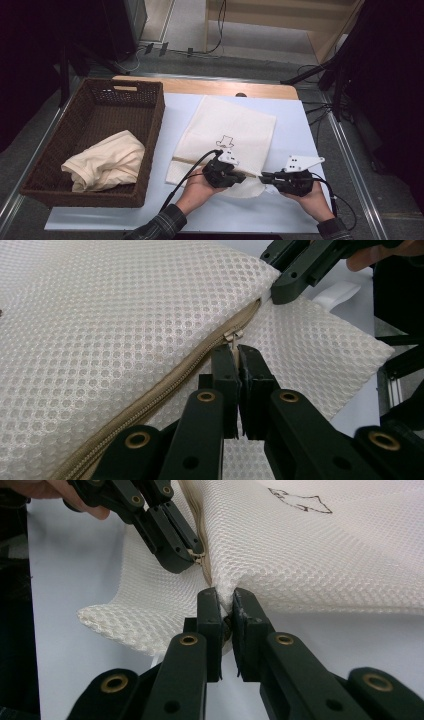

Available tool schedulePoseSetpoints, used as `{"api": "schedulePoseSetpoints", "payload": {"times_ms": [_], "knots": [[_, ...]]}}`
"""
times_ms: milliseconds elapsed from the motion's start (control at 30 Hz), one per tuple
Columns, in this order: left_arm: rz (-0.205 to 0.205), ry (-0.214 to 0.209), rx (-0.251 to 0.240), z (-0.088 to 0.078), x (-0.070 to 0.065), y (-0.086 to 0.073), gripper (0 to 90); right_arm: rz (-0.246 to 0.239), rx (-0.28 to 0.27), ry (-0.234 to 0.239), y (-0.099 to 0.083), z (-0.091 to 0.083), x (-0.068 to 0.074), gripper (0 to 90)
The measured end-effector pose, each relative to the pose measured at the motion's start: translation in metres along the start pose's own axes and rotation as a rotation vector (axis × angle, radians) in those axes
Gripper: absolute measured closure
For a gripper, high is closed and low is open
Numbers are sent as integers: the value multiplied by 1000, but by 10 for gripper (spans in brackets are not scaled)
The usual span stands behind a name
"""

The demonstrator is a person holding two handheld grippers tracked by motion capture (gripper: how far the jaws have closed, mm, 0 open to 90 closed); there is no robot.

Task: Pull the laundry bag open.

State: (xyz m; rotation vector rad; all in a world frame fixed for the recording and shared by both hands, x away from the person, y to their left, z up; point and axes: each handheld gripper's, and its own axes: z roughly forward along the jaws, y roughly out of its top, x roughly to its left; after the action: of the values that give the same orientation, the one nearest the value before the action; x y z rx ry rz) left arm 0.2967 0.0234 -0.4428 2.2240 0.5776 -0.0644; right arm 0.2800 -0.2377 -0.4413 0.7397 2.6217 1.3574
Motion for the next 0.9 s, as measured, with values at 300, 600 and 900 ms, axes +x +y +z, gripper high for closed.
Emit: {"api": "schedulePoseSetpoints", "payload": {"times_ms": [300, 600, 900], "knots": [[14, 9, 20, -2, 0, -2, 881, -2, -5, 30, -1, 1, 0, 844], [4, 44, 49, -1, 3, -5, 882, -10, 19, 28, -1, 2, 2, 847], [-22, 13, 28, -14, 9, -13, 880, 8, 8, 35, -5, 0, -2, 841]]}}
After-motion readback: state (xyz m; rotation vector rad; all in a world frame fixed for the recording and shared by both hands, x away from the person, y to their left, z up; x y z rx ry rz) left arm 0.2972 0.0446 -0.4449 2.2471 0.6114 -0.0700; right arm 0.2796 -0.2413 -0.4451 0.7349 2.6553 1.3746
